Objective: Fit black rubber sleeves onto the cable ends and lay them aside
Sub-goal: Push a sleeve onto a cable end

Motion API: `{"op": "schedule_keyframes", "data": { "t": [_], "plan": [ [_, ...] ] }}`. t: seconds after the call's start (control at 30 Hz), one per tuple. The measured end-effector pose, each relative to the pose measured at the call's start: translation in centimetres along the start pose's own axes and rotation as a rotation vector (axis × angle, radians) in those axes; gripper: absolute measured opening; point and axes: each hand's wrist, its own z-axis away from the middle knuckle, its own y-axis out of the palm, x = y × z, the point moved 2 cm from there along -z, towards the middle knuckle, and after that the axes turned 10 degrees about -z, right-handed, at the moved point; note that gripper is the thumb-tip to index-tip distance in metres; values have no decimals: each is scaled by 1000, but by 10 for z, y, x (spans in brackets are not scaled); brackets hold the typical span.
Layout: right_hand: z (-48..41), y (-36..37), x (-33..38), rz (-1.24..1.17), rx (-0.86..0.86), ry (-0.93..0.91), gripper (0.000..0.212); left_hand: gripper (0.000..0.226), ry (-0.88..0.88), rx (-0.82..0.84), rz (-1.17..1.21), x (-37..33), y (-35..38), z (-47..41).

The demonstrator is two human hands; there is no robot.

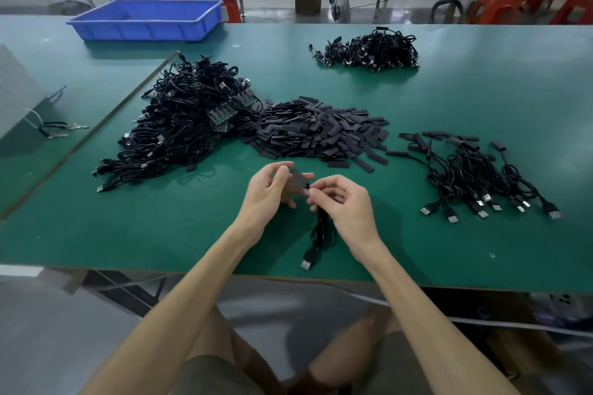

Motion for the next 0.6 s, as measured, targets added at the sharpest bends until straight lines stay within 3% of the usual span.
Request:
{"op": "schedule_keyframes", "data": {
  "t": [0.17,0.27,0.43,0.6],
  "plan": [
    [0,-11,2,-250,-183,-7,11,27,150,217,-461,-5,11,9],
    [-2,-13,2,-316,-227,-4,12,29,146,339,-641,-8,20,14],
    [-4,-15,-2,-321,-282,12,10,9,91,345,-555,-24,24,7],
    [-10,-13,-8,-237,-336,92,20,17,139,244,-474,-62,27,-21]
  ]
}}
